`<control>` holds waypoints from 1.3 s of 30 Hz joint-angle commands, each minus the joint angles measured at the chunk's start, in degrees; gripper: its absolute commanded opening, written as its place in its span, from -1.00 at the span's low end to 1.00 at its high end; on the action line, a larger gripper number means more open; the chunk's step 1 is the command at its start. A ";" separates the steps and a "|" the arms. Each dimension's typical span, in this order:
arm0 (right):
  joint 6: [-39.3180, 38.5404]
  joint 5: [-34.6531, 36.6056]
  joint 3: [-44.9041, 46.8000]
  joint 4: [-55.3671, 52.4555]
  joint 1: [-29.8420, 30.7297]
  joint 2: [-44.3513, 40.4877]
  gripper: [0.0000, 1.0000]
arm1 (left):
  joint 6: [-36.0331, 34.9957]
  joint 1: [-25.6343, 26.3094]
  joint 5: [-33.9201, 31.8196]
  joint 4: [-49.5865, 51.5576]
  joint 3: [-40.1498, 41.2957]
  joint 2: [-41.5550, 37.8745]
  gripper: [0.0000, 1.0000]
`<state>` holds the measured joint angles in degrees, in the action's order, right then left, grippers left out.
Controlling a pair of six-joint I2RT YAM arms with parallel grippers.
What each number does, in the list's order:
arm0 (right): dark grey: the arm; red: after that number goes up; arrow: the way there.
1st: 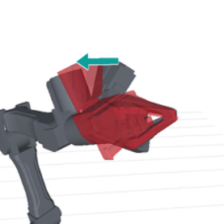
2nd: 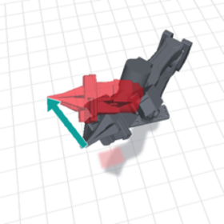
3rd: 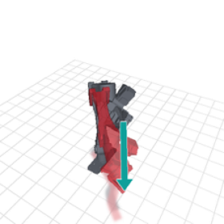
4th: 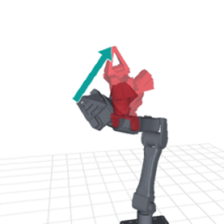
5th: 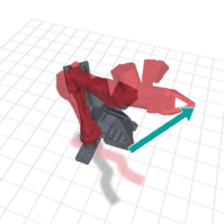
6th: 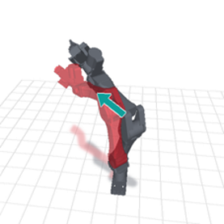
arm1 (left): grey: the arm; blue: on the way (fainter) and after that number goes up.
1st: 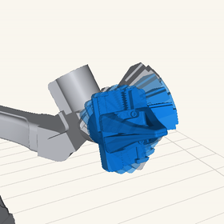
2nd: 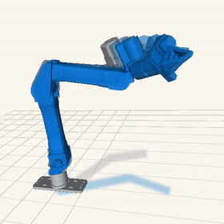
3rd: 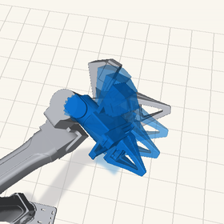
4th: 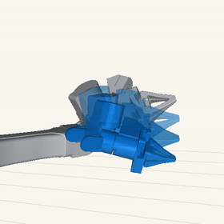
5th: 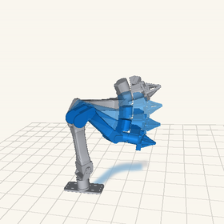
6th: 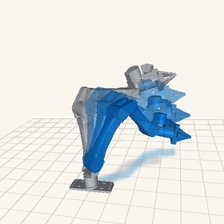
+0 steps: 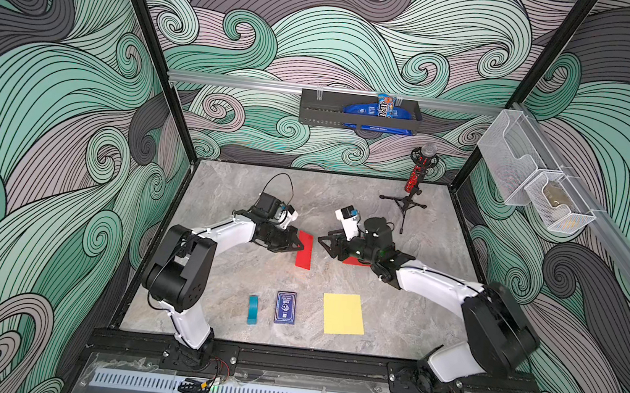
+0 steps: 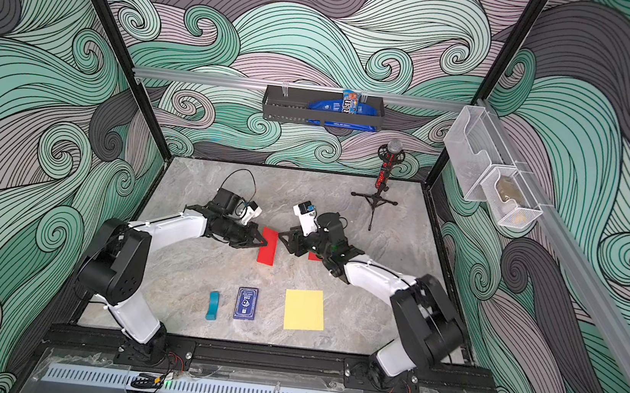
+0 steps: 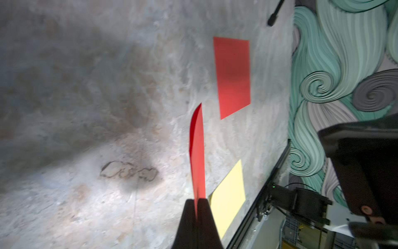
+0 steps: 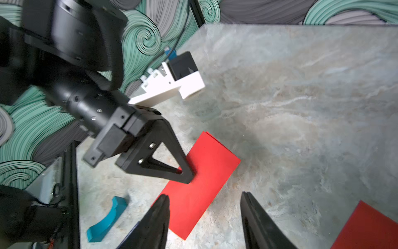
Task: Fold the square paper along the opposite sides
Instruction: Place the paper at the center of the board.
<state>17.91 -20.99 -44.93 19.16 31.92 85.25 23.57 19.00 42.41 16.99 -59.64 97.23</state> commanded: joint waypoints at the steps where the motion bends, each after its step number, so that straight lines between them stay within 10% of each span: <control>1: 13.07 -12.51 1.04 -3.07 -3.10 -2.74 0.26 | 5.49 -1.31 10.12 -5.43 -1.20 -1.87 -1.00; 8: 24.59 -26.93 -2.61 -0.43 -6.59 1.11 0.32 | 12.79 -3.47 18.19 -13.98 1.54 -4.93 -1.00; 25: 39.14 -32.19 1.33 20.06 -4.91 8.34 0.02 | 17.65 -4.11 21.00 -20.75 3.74 -5.56 -1.00; 39: 38.96 -32.58 0.81 19.69 -4.50 9.74 -1.00 | 17.41 -4.68 20.96 -20.86 3.91 -6.16 -1.00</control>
<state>57.58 -52.58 -43.64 38.02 27.07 94.00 41.19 14.76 62.30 -2.68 -55.92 92.40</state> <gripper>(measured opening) 0.037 0.047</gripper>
